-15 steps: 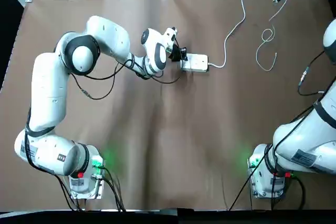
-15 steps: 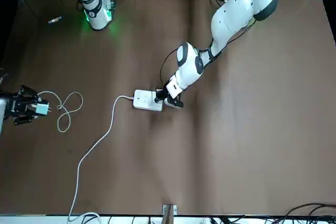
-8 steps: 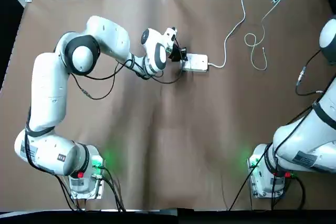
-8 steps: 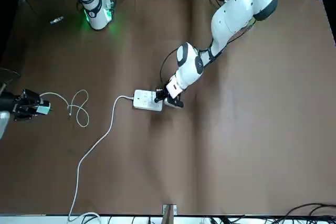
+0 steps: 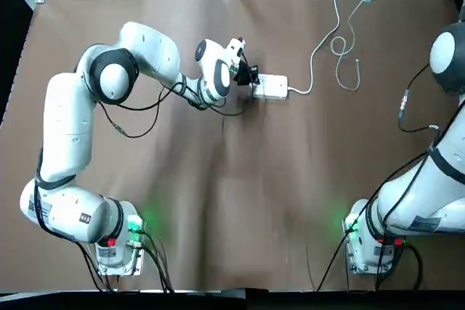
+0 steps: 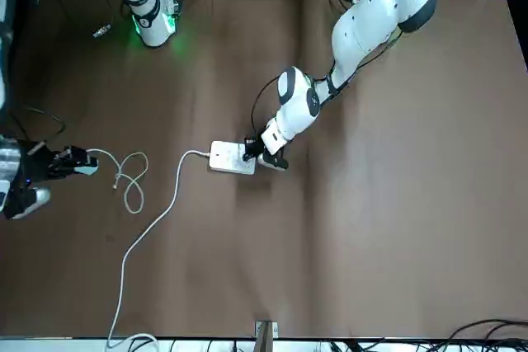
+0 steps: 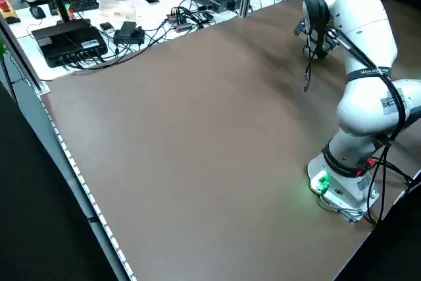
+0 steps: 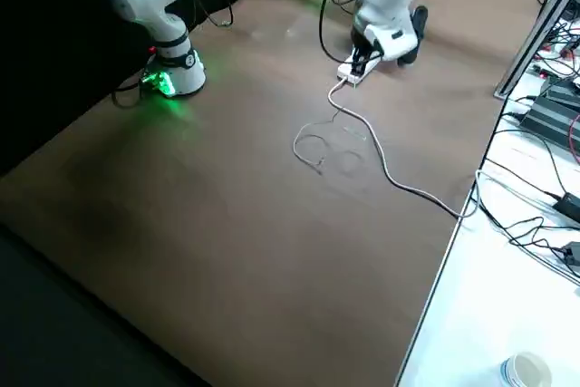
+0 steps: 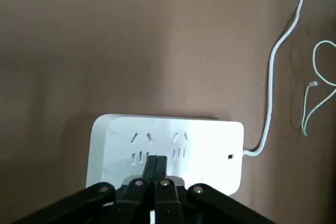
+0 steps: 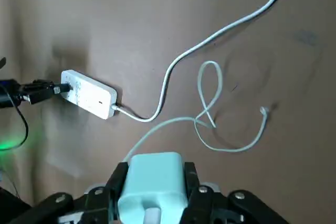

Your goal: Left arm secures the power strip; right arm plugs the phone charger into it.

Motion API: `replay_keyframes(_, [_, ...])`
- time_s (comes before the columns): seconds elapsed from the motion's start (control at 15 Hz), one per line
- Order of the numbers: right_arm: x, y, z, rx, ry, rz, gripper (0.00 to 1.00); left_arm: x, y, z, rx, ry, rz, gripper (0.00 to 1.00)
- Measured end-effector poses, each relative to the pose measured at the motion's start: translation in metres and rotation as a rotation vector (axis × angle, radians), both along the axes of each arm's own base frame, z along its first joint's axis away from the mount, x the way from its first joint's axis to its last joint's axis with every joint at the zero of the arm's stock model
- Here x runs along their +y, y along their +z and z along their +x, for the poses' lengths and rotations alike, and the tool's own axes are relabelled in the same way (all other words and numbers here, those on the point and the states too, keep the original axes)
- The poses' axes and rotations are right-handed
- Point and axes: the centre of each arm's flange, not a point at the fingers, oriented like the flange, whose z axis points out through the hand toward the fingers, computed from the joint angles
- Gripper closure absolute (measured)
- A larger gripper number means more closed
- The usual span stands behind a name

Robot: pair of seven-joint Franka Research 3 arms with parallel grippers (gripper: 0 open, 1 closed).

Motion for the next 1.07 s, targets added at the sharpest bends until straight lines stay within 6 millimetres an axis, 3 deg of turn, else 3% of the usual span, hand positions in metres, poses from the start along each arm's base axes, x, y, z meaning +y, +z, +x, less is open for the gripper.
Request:
replay_keyframes(0.27, [0.056, 0.0, -0.003, 0.075, -0.066, -0.076, 0.52, 0.0, 0.0, 0.0, 0.0, 0.0, 0.0, 0.99])
replay_keyframes(0.33, [0.08, -0.002, -0.006, 0.119, -0.105, -0.102, 0.52, 0.0, 0.0, 0.0, 0.0, 0.0, 0.0, 0.99])
replay_keyframes(0.47, [0.105, -0.006, -0.016, 0.194, -0.119, -0.13, 0.52, 0.0, 0.0, 0.0, 0.0, 0.0, 0.0, 0.99])
replay_keyframes(0.8, [0.17, -0.008, -0.067, 0.472, 0.005, -0.208, 0.52, 0.0, 0.0, 0.0, 0.0, 0.0, 0.0, 0.99])
replay_keyframes(1.07, [0.222, -0.002, -0.105, 0.576, 0.102, -0.208, 0.52, 0.0, 0.0, 0.0, 0.0, 0.0, 0.0, 0.99])
